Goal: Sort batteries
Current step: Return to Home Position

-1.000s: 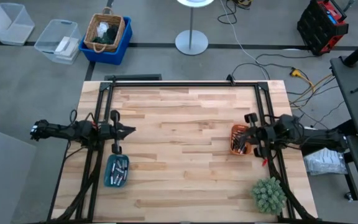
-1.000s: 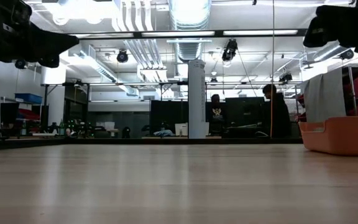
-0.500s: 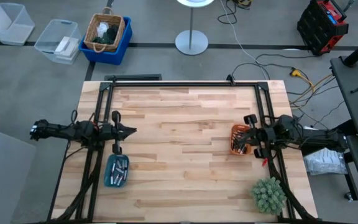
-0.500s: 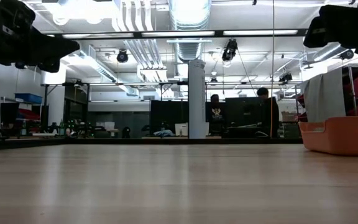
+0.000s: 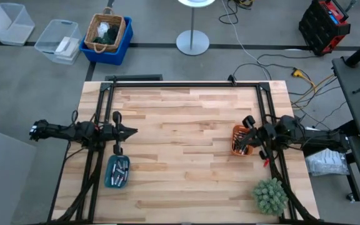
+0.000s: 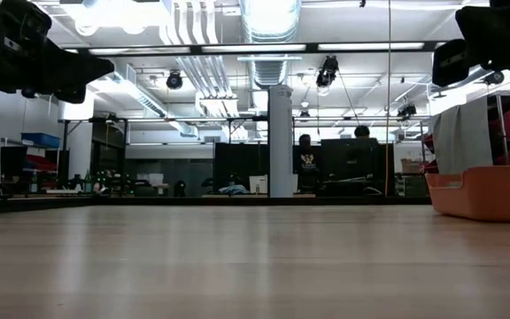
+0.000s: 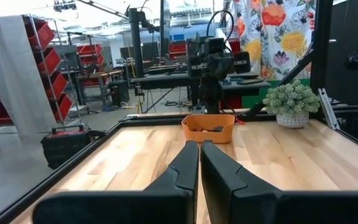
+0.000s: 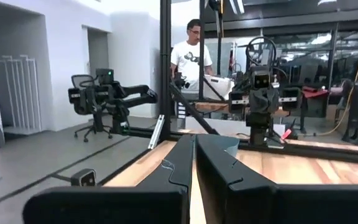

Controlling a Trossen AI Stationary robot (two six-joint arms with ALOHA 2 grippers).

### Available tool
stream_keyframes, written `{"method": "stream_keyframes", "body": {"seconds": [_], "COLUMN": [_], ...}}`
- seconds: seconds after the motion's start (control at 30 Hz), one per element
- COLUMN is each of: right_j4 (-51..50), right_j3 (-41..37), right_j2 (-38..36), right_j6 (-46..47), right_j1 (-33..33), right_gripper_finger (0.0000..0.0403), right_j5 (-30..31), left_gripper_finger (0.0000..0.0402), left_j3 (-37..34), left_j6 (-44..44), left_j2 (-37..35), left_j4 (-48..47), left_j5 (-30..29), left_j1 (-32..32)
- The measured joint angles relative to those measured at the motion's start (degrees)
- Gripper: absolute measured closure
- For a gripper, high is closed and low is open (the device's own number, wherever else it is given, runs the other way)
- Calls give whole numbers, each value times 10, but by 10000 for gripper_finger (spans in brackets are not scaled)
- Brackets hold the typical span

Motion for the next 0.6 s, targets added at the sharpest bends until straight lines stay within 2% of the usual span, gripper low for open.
{"method": "stream_keyframes", "body": {"seconds": [0.1, 0.4, 0.6], "right_j4": [0, 0, -9], "right_j3": [0, 0, 0], "right_j2": [0, -3, -31], "right_j6": [17, -67, -70], "right_j1": [0, 6, 33], "right_gripper_finger": [390, 390, 390], "right_j5": [0, 1, 1], "left_gripper_finger": [402, 402, 402], "left_j3": [0, 1, 1], "left_j6": [0, 0, 0], "left_j2": [1, 1, 1], "left_j4": [0, 0, 0], "left_j5": [0, 0, 0], "left_j1": [0, 0, 0]}}
